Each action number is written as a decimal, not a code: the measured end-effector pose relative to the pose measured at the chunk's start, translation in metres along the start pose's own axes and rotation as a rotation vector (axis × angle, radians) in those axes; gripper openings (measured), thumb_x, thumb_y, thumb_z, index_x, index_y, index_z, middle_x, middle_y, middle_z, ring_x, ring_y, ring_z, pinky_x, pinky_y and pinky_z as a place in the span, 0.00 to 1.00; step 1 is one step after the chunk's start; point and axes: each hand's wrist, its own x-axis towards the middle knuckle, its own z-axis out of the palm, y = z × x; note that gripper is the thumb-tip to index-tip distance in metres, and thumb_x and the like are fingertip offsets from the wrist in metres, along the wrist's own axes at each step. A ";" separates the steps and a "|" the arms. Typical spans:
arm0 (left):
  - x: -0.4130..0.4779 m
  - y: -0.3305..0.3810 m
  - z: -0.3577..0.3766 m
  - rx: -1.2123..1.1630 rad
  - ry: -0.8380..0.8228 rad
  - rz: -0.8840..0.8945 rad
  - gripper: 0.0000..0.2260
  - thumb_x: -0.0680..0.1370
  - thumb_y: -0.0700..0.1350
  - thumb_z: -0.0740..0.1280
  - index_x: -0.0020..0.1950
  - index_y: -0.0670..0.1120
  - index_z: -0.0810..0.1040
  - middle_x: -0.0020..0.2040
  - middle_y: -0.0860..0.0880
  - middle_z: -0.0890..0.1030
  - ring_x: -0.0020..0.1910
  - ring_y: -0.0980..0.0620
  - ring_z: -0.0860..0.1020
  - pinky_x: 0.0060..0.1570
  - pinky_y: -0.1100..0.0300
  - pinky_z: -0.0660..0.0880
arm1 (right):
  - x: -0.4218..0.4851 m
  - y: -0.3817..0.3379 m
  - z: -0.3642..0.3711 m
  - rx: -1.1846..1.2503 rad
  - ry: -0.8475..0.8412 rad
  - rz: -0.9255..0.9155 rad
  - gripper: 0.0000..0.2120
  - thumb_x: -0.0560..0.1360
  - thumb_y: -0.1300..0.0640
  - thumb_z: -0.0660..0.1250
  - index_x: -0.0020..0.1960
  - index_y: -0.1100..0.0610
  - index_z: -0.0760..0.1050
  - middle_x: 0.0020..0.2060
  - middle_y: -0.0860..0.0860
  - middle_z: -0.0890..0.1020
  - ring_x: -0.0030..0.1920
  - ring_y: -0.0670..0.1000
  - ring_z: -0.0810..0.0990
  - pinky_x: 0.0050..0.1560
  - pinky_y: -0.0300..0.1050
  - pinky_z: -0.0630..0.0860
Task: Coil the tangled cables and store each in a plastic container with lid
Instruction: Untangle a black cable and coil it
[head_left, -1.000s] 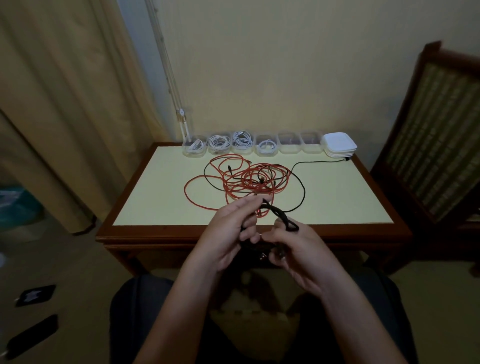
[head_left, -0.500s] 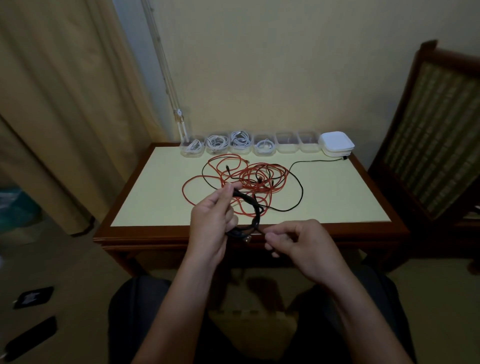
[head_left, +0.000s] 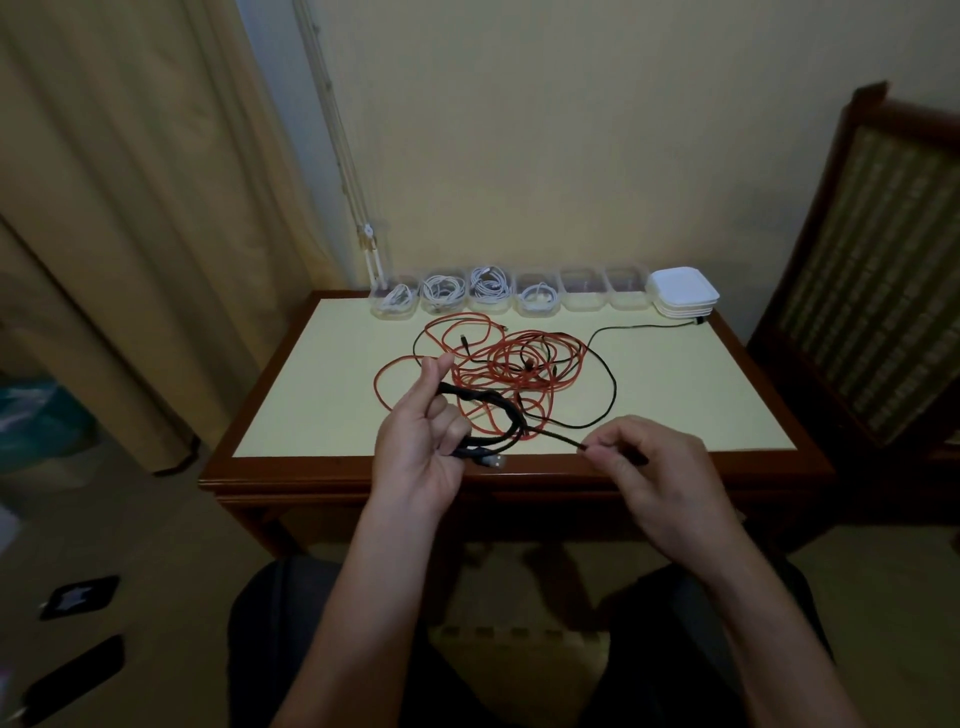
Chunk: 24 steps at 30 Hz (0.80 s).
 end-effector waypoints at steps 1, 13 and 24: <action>-0.001 0.000 0.002 -0.050 0.007 -0.024 0.09 0.82 0.46 0.65 0.54 0.42 0.81 0.27 0.54 0.57 0.21 0.58 0.56 0.19 0.68 0.56 | -0.002 -0.001 0.004 -0.031 0.009 -0.003 0.05 0.78 0.58 0.70 0.48 0.48 0.82 0.42 0.36 0.79 0.48 0.38 0.77 0.46 0.29 0.69; -0.016 -0.033 0.023 -0.026 -0.021 -0.069 0.13 0.83 0.48 0.61 0.62 0.42 0.79 0.26 0.53 0.64 0.25 0.59 0.65 0.36 0.64 0.67 | -0.012 -0.036 0.057 1.005 0.193 0.524 0.06 0.76 0.71 0.69 0.51 0.65 0.80 0.41 0.58 0.87 0.45 0.53 0.88 0.46 0.39 0.83; -0.031 -0.050 0.029 0.581 -0.029 0.464 0.10 0.82 0.45 0.67 0.61 0.47 0.83 0.46 0.55 0.87 0.57 0.68 0.79 0.55 0.76 0.72 | 0.000 -0.046 0.043 1.615 0.329 0.636 0.11 0.80 0.72 0.58 0.59 0.71 0.75 0.54 0.66 0.84 0.53 0.59 0.86 0.52 0.48 0.84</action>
